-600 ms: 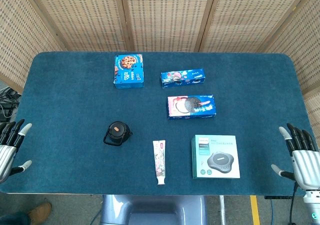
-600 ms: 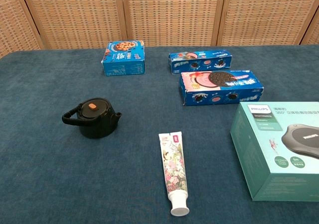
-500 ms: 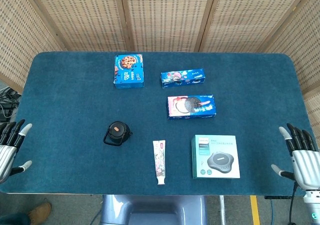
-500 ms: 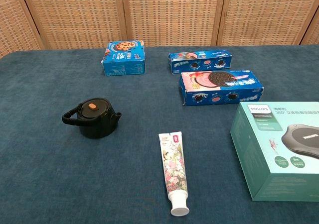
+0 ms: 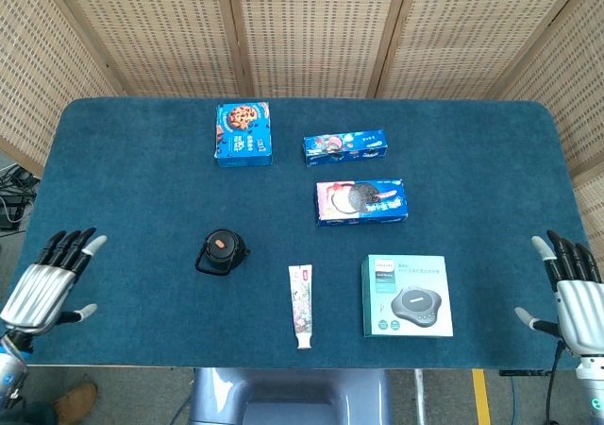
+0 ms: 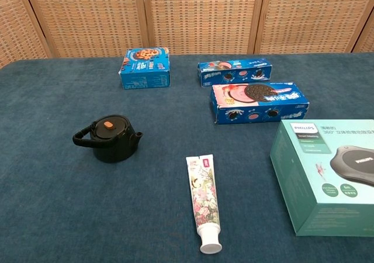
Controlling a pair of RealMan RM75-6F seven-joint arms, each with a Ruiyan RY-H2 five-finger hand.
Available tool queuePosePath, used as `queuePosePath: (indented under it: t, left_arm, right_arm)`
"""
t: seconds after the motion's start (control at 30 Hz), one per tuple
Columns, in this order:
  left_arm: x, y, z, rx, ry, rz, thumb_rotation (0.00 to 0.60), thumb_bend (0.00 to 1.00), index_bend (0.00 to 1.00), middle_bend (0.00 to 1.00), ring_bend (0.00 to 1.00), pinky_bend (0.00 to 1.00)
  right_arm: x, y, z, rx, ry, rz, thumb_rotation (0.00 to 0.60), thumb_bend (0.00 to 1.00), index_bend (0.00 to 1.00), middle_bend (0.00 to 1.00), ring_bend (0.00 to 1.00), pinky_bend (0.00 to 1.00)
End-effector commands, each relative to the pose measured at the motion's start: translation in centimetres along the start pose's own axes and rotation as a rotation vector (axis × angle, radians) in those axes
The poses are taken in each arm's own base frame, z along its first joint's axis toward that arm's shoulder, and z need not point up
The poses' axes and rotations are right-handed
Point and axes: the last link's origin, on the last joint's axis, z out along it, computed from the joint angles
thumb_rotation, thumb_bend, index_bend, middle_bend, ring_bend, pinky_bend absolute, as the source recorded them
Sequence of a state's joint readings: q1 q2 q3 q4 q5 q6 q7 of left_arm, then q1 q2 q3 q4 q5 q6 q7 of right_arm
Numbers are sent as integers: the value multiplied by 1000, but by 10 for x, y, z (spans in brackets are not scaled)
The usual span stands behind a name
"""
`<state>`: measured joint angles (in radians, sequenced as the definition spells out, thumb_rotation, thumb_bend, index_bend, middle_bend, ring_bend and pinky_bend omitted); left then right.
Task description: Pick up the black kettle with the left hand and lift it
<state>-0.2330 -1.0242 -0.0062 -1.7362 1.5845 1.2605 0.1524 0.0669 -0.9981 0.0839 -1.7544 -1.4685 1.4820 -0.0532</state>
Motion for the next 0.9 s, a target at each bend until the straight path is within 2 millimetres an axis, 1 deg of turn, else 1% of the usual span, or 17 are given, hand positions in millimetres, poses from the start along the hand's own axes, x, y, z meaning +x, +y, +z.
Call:
queuePosePath:
  t: [0.03, 0.07, 0.13, 0.17, 0.23, 0.3, 0.47, 0.67, 0.9]
  left_arm:
    - [4, 42, 53, -149, -68, -107, 600, 0, 145, 84, 112, 0]
    - [5, 49, 61, -166, -83, -119, 600, 0, 197, 131, 153, 0]
    - [6, 58, 72, -184, -105, -121, 600, 0, 249, 173, 189, 0]
    - [7, 63, 78, -191, -123, -128, 600, 0, 268, 186, 194, 0]
    - [7, 69, 83, -193, -141, -140, 600, 0, 287, 196, 195, 0]
    - [8, 79, 92, -197, -161, -165, 600, 0, 290, 198, 197, 0]
    - [5, 96, 103, -196, -202, -188, 600, 0, 289, 198, 202, 0]
    - [-6, 118, 109, -205, -278, -221, 600, 0, 288, 201, 229, 0]
    - [-18, 133, 114, -194, -312, -202, 600, 0, 290, 205, 231, 0]
  right_arm:
    - [-1, 1, 1, -4, -2, -2, 600, 0, 0, 0, 0, 0]
    - [-1, 1, 1, -4, -2, -3, 600, 0, 0, 0, 0, 0]
    - [-1, 1, 1, -5, -3, -2, 600, 0, 0, 0, 0, 0]
    - [-1, 2, 1, -6, -3, -1, 600, 0, 0, 0, 0, 0]
    - [-1, 2, 1, -7, -2, 1, 600, 0, 0, 0, 0, 0]
    - [0, 3, 1, -9, 0, 3, 600, 0, 0, 0, 0, 0]
    - [1, 4, 1, -9, 0, 8, 600, 0, 0, 0, 0, 0]
    - [0, 4, 1, -10, -2, 10, 600, 0, 0, 0, 0, 0]
    - [1, 7, 2, -17, -4, 17, 600, 0, 0, 0, 0, 0]
